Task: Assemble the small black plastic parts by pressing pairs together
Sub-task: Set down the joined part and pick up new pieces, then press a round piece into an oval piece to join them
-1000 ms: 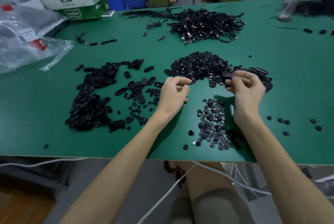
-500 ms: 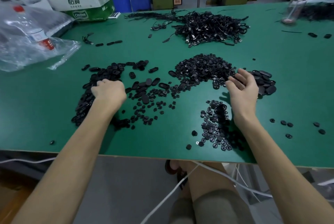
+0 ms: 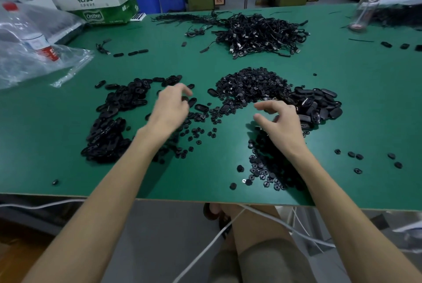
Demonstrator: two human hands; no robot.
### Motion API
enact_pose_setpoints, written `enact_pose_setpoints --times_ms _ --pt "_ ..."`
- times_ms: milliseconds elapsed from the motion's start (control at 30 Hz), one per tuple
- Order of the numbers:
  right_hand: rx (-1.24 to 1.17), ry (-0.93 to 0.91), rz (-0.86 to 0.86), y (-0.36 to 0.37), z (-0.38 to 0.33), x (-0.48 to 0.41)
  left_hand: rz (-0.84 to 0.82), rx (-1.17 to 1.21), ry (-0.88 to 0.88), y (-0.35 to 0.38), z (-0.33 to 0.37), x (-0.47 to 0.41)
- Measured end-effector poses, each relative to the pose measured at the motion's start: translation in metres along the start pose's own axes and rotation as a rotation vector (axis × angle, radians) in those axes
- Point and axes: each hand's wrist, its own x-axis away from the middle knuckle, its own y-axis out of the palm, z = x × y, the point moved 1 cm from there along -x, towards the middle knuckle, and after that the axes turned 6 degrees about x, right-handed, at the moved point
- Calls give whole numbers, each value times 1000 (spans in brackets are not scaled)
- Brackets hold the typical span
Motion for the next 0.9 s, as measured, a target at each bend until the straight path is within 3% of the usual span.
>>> enact_pose_setpoints --times_ms 233,400,533,700,900 --pt "63 2 -63 2 3 0 -170 -215 130 47 26 4" --pt "54 3 -72 3 3 -1 -109 -389 165 51 26 2" --pt "50 -4 -78 3 2 0 -90 -378 137 51 26 3" --pt "42 -9 -78 3 2 -1 -19 -246 145 52 29 5" --pt "-59 -40 -59 3 0 -3 -83 252 126 66 48 7"
